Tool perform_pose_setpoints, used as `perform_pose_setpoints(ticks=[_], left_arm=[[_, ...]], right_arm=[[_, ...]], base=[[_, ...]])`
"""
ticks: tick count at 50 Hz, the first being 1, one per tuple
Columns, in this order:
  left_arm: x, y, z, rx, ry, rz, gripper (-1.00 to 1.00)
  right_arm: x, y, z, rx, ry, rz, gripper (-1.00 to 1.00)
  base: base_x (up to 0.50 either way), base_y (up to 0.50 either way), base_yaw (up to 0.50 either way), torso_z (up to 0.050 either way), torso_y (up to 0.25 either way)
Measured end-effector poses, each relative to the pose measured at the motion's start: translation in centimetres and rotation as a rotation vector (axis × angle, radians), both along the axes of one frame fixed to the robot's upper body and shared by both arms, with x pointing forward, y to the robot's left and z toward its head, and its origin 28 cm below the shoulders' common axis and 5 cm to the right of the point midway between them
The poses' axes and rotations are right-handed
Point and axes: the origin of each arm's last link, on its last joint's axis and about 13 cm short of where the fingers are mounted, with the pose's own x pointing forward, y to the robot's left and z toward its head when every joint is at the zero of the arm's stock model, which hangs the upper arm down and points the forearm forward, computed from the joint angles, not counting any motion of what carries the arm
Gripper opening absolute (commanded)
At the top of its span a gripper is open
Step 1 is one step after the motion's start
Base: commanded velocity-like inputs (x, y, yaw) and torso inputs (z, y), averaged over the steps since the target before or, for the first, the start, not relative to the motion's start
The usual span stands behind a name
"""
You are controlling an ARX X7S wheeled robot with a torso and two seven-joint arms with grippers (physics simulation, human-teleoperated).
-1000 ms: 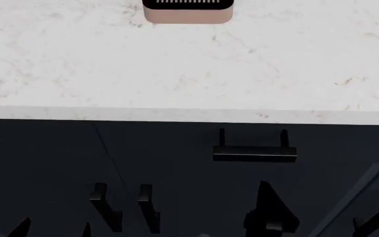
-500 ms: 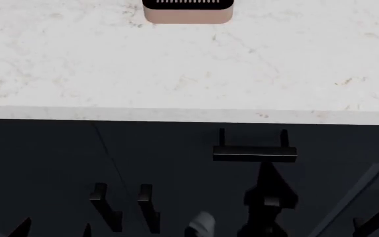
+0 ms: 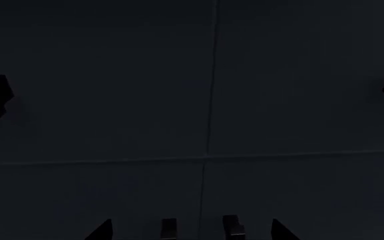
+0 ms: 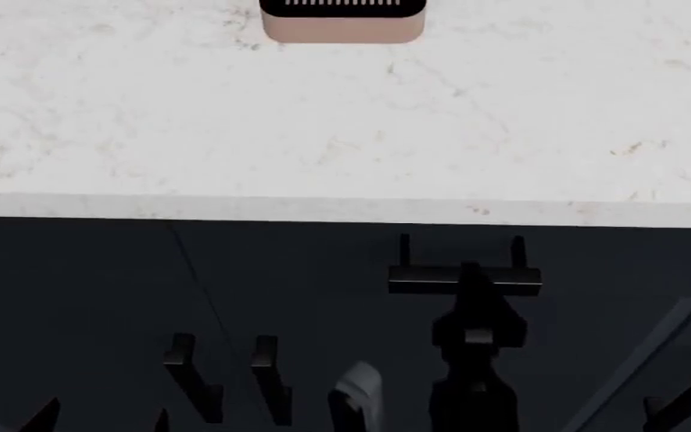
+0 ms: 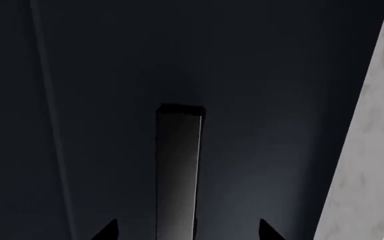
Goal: Open the right drawer.
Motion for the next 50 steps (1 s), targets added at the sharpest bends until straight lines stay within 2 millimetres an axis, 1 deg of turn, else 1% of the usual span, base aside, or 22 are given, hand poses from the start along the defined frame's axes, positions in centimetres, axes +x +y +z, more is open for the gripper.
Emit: perform_pose_setpoints(ticks=[32, 50], left_arm=[[-0.1, -0.1, 0.0, 0.006, -0.007, -0.003, 1.0], [-0.1, -0.1, 0.0, 0.004, -0.01, -0.009, 1.0]], right_arm=[[2.7, -0.2, -0.9, -0.058, -0.007, -0.029, 1.0], [3.3, -0.2, -1.1, -0.065, 0.003, -0.058, 1.0]], base=[[0.0, 0.0, 0.0, 0.0, 0.0], [0.0, 0.0, 0.0, 0.0, 0.0]])
